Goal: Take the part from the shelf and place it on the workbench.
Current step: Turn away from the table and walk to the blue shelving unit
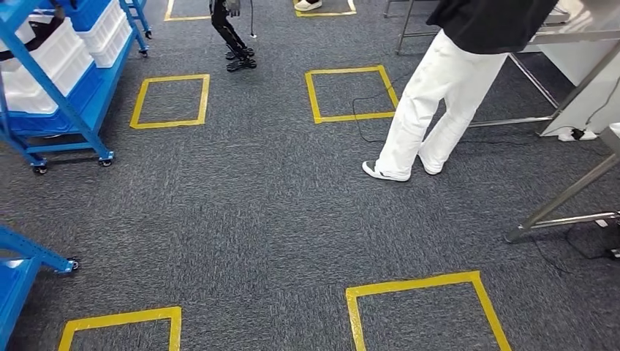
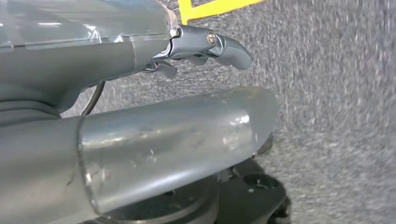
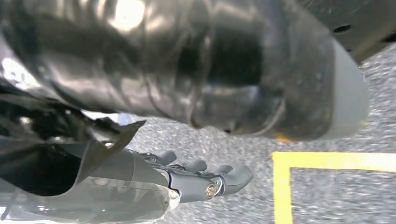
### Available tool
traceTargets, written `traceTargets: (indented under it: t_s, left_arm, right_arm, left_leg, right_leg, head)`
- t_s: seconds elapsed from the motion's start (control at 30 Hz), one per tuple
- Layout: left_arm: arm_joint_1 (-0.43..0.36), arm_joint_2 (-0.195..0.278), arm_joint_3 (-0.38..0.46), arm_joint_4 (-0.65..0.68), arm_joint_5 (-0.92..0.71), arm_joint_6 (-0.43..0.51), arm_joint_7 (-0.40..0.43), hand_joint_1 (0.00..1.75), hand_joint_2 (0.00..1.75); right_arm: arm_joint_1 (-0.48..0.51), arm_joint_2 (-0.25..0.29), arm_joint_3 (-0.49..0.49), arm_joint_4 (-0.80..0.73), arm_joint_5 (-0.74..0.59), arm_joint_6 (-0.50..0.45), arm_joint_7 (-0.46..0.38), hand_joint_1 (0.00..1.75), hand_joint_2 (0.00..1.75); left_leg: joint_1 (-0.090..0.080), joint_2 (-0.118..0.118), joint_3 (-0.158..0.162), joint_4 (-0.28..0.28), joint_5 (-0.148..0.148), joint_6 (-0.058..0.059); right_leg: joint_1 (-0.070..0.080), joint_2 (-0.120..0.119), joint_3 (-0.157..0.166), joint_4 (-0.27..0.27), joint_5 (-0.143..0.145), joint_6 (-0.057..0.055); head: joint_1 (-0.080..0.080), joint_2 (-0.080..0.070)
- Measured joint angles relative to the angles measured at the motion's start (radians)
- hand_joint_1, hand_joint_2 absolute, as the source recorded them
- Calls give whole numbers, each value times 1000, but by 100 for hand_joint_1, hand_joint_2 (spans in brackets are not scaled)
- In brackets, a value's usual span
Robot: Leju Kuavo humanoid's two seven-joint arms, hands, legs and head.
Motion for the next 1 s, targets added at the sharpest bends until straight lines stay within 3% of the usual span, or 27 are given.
traceTargets:
  t_s: [0.07, 0.13, 0.2, 0.27, 0.33, 0.37, 0.4, 0.47, 0.53, 0.57, 0.63, 0.67, 0.73, 0.8, 0.87, 0.9, 0.93, 1.0]
  left_arm:
    - [-4, -1, 0, 0, -1, 1, -1, 0, 0]
    - [-4, 0, 0, 0, -1, 1, -1, 0, 0]
    - [-3, 1, 1, 0, -1, 2, -1, 0, 0]
    - [-6, 1, 1, 0, -2, 2, -1, 0, 0]
    - [-8, 1, 1, 0, -2, 3, -1, 0, 0]
    - [-7, 1, 1, 0, -2, 5, -1, 0, 0]
    - [-6, 1, 1, 0, -2, 7, -1, 0, 0]
    - [-4, 1, 1, 0, -5, 12, -1, 0, 0]
    - [-8, 0, 1, 0, -7, 16, -3, 0, 0]
    - [-9, 0, 1, 0, -8, 17, -4, 0, 0]
    - [-9, 0, 1, 0, -8, 19, -7, 0, 0]
    - [-7, 1, 1, 0, -8, 19, -7, 0, 0]
    - [-7, 1, 1, 0, -8, 20, -8, 0, 0]
    - [-10, 1, 1, 0, -9, 22, -8, 0, 0]
    - [-12, 1, 1, 0, -9, 24, -8, 0, 0]
    - [-12, 1, 1, 0, -9, 25, -8, 0, 0]
    - [-11, 1, 1, 0, -9, 26, -8, 0, 0]
    - [-11, 0, 2, 0, -10, 27, -8, 0, 0]
  right_arm:
    - [-4, 1, 9, 1, -25, -36, 13, 0, 0]
    - [-11, 2, 23, 4, -44, -67, 22, 0, 0]
    - [-15, 4, 33, 7, -50, -78, 25, 0, 0]
    - [-17, 7, 39, 10, -51, -82, 27, 0, 0]
    - [-17, 8, 41, 14, -52, -84, 26, 0, 0]
    - [-17, 8, 42, 16, -52, -85, 26, 0, 0]
    - [-17, 8, 43, 18, -52, -85, 25, 0, 0]
    - [-18, 8, 44, 19, -52, -84, 23, 0, 0]
    - [-18, 8, 46, 20, -52, -83, 22, 0, 0]
    - [-18, 8, 46, 20, -52, -83, 21, 0, 0]
    - [-20, 8, 47, 20, -52, -83, 20, 0, 0]
    - [-21, 8, 48, 20, -52, -83, 19, 0, 0]
    - [-22, 8, 51, 21, -50, -83, 14, 0, 0]
    - [-22, 7, 51, 23, -47, -82, 8, 0, 0]
    - [-22, 7, 51, 27, -45, -79, 5, 0, 0]
    - [-23, 7, 51, 29, -45, -78, 4, 0, 0]
    - [-23, 7, 51, 30, -44, -78, 3, 0, 0]
    - [-23, 6, 50, 31, -44, -77, 2, 0, 0]
  left_leg:
    - [2, -22, -7, 2, 0, -10]
    - [5, -42, -14, 2, 3, -23]
    - [3, -11, -29, 28, -16, -32]
    - [3, 51, -77, 129, -76, -38]
    - [9, 77, -139, 254, -131, -48]
    - [12, 82, -152, 282, -134, -52]
    - [15, 86, -146, 274, -119, -55]
    - [20, 110, -80, 153, -54, -59]
    - [17, 141, -18, 39, -13, -53]
    - [14, 148, -7, 16, -9, -47]
    - [9, 135, -11, 10, -9, -33]
    - [9, 127, -11, 7, -7, -26]
    - [12, 111, -8, 0, 0, -13]
    - [10, 93, -8, -2, 4, -3]
    - [6, 68, -10, -1, 5, 1]
    - [5, 54, -10, 0, 5, 1]
    - [4, 38, -9, 1, 5, 1]
    - [3, 10, -7, 4, 5, -1]
  right_leg:
    - [3, 31, 22, -59, 17, -7]
    - [4, 14, 23, -66, 19, -15]
    - [0, -13, 30, -81, 26, -29]
    - [1, -45, 35, -91, 28, -40]
    - [4, -80, 35, -90, 26, -41]
    - [4, -95, 35, -89, 24, -40]
    - [4, -110, 36, -88, 21, -38]
    - [3, -134, 40, -83, 14, -31]
    - [6, -154, 44, -74, 4, -19]
    - [7, -161, 46, -72, 1, -13]
    - [6, -174, 49, -72, -1, -2]
    - [4, -172, 51, -70, -3, 5]
    - [-1, -126, 34, -26, -37, 14]
    - [-2, -71, -23, 90, -100, 17]
    - [-1, -59, -80, 194, -131, 16]
    - [-1, -57, -88, 201, -117, 14]
    - [-1, -54, -77, 169, -85, 11]
    - [0, -19, -25, 41, -11, 2]
  head:
    - [0, 0]
    - [0, 0]
    - [-1, 0]
    - [-1, 0]
    - [-1, 0]
    - [-1, 0]
    - [-1, 0]
    - [-1, 0]
    - [-1, 0]
    - [-1, 0]
    - [-1, 0]
    - [-1, 0]
    - [-1, 0]
    - [-1, 0]
    - [-1, 0]
    - [-1, 0]
    - [-1, 0]
    - [-1, 0]
